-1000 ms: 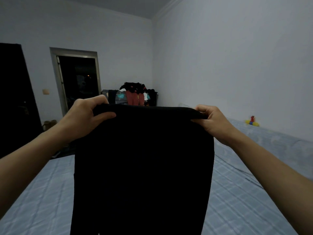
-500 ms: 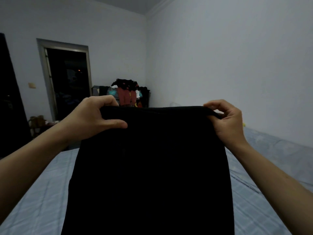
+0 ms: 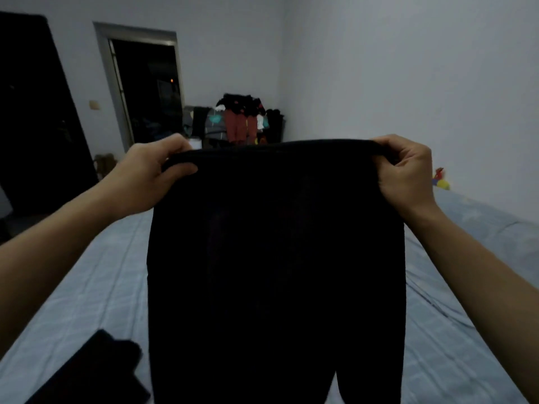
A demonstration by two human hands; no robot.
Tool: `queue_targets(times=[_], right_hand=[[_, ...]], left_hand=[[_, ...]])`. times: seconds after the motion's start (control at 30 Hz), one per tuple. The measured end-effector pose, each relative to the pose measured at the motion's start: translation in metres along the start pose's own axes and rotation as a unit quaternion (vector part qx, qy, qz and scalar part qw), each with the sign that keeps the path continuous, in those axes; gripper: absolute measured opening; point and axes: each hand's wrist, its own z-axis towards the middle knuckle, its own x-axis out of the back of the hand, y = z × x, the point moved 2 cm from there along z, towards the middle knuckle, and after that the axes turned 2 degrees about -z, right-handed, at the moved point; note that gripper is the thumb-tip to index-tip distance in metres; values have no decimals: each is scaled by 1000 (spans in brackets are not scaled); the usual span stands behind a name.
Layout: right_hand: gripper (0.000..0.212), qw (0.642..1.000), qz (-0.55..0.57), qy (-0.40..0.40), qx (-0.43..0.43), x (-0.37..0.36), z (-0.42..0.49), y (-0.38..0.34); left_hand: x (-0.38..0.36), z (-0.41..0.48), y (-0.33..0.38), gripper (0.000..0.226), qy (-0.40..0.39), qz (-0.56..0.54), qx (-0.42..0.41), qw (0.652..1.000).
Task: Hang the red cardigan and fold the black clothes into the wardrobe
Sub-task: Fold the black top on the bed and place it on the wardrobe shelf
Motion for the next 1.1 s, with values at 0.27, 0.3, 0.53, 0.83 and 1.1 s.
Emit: queue_targets(times=[0.27,0.3,0.53,0.83,1.1], right_hand=[[16,994,-101,26,30,32,-7,57],[18,995,-93,27,26,33,-6,59],[19,996,-86,6,26,36,13,74],[12,997,-62,-41,17,-30,75,114],[20,972,-103,-170,-127,-160,62,275]], left_hand=[[-62,-1,34,19,71,167,-73,981],[-64,2,35,22,76,166,-79,980],[-67,33,20,37,112,128,-93,981],[-61,97,-51,6,75,13,0,997],[-168,128,-209,16,-14,55,102,993]])
